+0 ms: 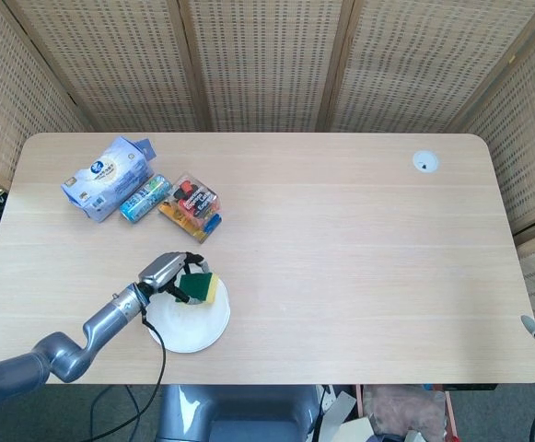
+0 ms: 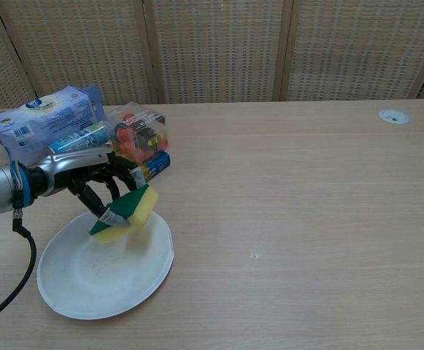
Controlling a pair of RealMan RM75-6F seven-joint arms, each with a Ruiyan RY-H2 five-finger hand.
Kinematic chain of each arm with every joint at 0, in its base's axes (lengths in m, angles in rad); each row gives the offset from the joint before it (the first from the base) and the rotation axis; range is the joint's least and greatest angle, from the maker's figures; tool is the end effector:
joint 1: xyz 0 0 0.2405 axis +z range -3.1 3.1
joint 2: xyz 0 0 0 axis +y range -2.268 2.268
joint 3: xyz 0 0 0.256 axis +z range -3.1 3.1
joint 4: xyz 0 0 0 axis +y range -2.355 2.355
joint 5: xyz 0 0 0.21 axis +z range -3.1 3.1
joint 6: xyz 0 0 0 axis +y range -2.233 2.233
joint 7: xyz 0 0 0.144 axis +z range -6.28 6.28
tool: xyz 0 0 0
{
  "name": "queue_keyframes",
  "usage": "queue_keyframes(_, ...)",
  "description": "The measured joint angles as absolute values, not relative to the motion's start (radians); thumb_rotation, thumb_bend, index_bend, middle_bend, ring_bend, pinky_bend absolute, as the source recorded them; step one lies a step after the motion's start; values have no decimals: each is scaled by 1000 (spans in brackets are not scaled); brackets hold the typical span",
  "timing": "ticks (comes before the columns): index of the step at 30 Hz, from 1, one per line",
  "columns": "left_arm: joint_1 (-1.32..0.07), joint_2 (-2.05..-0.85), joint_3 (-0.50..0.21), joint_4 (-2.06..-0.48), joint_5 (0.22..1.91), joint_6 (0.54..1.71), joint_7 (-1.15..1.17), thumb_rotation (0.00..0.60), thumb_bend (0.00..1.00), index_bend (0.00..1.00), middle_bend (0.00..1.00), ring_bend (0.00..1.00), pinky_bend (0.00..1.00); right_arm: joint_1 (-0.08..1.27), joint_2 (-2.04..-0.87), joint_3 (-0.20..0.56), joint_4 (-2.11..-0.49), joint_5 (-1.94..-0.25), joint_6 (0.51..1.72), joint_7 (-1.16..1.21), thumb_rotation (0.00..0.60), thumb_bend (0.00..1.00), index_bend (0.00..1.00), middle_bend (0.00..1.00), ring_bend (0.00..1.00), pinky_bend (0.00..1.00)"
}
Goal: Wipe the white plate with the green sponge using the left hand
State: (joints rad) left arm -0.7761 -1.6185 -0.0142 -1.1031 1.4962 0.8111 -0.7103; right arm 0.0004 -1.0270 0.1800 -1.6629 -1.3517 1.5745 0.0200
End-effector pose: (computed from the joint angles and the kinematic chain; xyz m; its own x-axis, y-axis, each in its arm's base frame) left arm -0.2019 0.3495 -0.0493 0.0334 0.6128 0.7896 0.9605 -0.2381 0.1442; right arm -0.3238 -0.1763 0.2226 0.4104 0.1859 0.8927 -0.9061 0.1937 0.3762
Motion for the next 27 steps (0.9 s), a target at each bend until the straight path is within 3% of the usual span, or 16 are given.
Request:
queue_keyframes(8, -796, -1584, -36, -1151, 1478, 784, -671, 600, 116, 542, 402, 288, 401, 0, -1027, 178, -1666, -1357, 1578, 16, 600, 0, 0, 0, 0, 0)
queue_keyframes(22, -797, -1707, -12, -1027, 1448, 706, -676, 600, 116, 542, 402, 294, 401, 3, -1025, 182, -1660, -1347, 1568, 26, 600, 0, 0, 0, 0, 0)
queue_keyframes(27, -791, -1704, -11, -1029, 1468, 738, -696, 600, 116, 542, 402, 294, 401, 1, -1023, 181, -1662, -1350, 1573, 29, 600, 0, 0, 0, 0, 0)
